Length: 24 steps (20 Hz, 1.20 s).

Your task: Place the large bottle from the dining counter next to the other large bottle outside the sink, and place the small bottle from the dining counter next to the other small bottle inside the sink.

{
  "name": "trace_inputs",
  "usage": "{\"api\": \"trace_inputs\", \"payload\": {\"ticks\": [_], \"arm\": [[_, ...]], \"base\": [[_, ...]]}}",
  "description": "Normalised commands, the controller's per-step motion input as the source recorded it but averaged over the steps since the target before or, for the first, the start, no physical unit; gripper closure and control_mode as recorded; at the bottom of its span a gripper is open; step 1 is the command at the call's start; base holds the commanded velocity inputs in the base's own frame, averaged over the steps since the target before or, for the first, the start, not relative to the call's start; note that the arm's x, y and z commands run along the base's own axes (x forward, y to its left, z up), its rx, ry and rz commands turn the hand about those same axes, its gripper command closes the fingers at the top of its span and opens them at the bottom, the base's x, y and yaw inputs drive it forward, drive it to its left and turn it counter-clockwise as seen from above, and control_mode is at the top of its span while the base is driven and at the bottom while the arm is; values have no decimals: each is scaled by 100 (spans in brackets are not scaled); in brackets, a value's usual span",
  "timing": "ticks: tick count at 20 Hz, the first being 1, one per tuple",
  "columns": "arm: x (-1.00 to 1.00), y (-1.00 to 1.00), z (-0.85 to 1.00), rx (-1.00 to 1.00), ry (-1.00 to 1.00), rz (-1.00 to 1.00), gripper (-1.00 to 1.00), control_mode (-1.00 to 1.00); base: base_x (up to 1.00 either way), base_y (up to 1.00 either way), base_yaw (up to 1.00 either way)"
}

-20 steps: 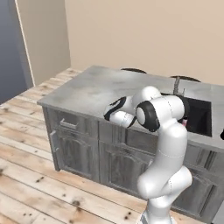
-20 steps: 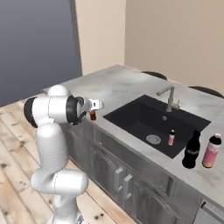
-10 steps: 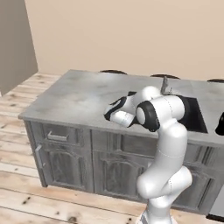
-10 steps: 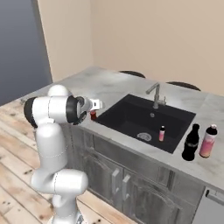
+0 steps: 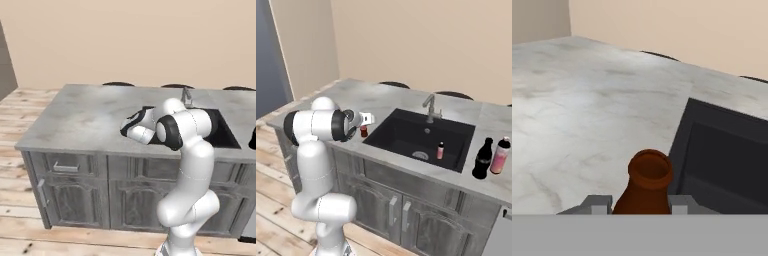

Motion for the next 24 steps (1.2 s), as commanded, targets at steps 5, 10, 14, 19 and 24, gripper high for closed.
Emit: {"api": "trace_inputs", "payload": {"ticks": [5,10,14,19,24], "arm": [[0,0,0,0,0,0,100,100],[0,0,0,0,0,0,100,100],[0,0,0,0,0,0,100,100],[0,0,0,0,0,0,100,100],[0,0,0,0,0,0,100,100]], "base": [[8,35,-25],[15,29,-23],[25,20,-15],[19,11,-9],[24,7,-9]]}}
